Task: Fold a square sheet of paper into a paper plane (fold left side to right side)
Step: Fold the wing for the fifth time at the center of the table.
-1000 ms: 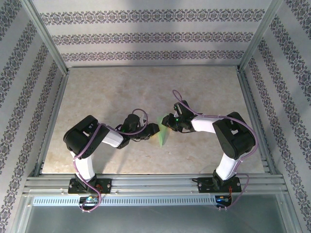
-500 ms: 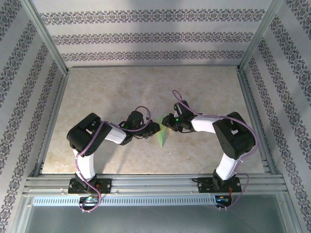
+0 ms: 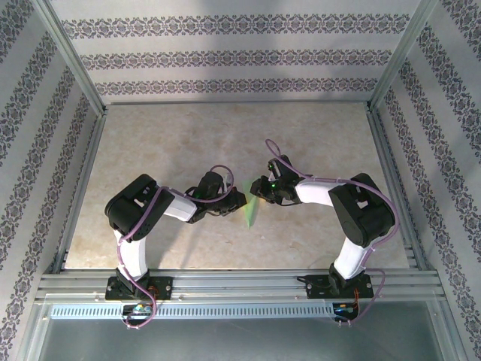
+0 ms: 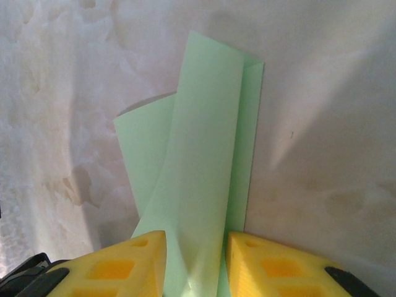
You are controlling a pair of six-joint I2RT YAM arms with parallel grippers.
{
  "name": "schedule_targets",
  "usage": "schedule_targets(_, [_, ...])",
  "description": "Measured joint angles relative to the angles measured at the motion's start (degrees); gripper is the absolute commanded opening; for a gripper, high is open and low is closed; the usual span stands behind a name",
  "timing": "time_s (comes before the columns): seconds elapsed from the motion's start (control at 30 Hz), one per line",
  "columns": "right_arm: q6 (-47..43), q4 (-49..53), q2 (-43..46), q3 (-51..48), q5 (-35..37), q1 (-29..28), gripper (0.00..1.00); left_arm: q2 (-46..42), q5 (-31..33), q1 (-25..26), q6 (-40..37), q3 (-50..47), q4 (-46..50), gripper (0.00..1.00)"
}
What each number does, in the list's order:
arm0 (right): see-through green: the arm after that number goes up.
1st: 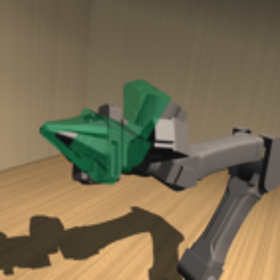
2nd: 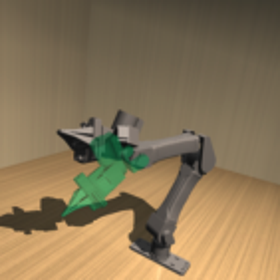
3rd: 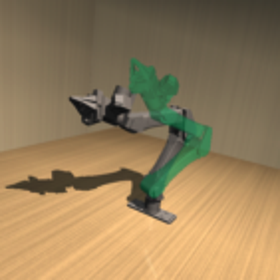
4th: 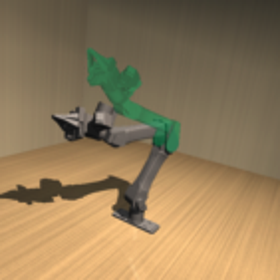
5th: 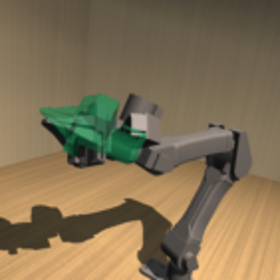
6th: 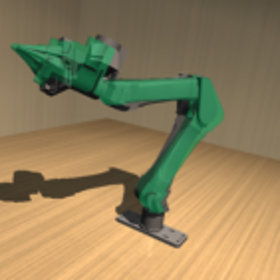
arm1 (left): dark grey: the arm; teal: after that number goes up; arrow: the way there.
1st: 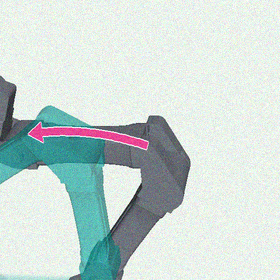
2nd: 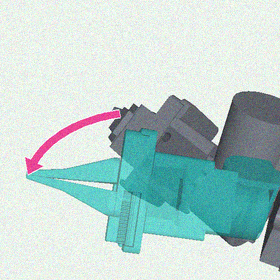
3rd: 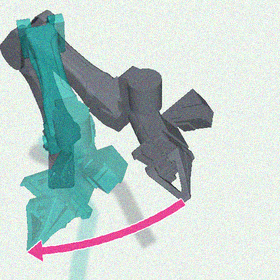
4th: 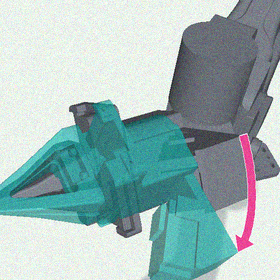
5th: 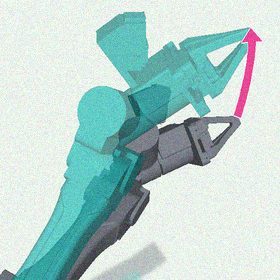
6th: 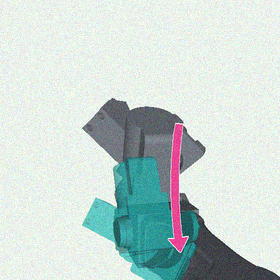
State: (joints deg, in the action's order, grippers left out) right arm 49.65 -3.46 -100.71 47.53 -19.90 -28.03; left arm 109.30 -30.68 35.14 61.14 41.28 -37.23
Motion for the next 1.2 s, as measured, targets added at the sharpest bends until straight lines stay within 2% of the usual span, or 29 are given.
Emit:
schedule_targets(0.67, [-0.04, 1.14, 2.32, -0.17, -0.83, 0.92, 0.37, -0.07, -0.11, 0.0, -1.18, 1.79, 4.22, 0.0])
schedule_targets(0.77, [-0.04, 1.42, 2.95, -0.44, -0.74, 0.92, 0.31, -0.15, 0.0, 0.0, -1.2, 2.08, 5.03, 0.0])
schedule_targets(1.0, [-1.68, 2.47, 5.14, -0.7, -1.81, 2.08, 0.02, -0.24, 0.17, 0.0, -1.2, 2.16, 5.4, 0.0])
schedule_targets(1.2, [-2.05, 2.4, 2.4, 0.94, -3.54, 2.29, 0.0, -0.33, 0.46, 0.04, -1.2, 2.25, 5.84, 0.0])
